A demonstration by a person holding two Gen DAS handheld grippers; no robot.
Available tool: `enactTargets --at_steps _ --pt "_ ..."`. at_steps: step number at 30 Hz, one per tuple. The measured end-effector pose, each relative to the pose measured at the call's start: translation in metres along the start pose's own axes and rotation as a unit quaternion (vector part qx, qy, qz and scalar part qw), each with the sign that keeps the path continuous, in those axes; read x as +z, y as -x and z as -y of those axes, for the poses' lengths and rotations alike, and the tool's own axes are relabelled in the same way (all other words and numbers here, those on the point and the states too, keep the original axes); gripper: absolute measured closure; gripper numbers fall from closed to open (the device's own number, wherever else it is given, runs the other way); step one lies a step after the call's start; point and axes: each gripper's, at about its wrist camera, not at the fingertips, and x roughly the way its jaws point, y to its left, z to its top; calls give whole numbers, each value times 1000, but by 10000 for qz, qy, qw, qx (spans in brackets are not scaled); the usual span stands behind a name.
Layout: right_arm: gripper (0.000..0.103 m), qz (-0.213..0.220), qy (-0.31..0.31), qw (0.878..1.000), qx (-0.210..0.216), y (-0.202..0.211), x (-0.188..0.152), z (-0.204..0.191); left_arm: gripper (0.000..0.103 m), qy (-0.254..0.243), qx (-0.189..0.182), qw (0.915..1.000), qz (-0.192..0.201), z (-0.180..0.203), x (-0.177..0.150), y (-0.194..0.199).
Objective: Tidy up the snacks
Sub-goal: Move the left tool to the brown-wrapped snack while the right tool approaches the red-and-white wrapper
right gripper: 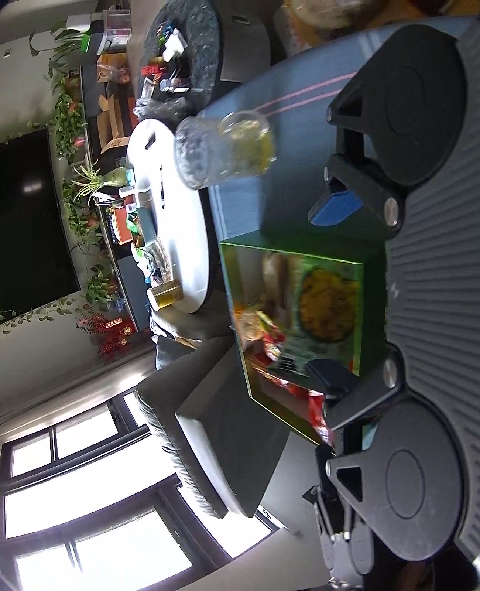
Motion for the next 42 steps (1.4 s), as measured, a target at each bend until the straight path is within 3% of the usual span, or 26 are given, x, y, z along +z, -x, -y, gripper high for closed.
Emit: enactTargets --at_steps 8,13,17,21,25,34,42 --pt "36 -278 -211 9994 78 10 -36 1 42 -325 -287 9985 -343 30 -52 22" --pt "36 -419 -502 9978 105 15 -53 8 42 -228 -395 9978 -482 34 -72 29" --pt "36 -484 -546 9973 -27 15 -64 7 42 -193 -403 9978 -481 40 -80 34" --pt "36 -496 -549 9971 -192 18 -76 9 39 -591 -566 9952 -532 57 -86 35" --pt "36 -471 -581 9968 -288 21 -79 14 39 -948 -475 9923 -643 69 -94 26" --pt "36 -425 -541 9944 -801 17 -84 25 39 -882 -564 9924 -648 66 -96 24" --pt "36 -451 -672 9926 -902 15 -85 32 39 -1011 -740 9889 -799 71 -101 23"
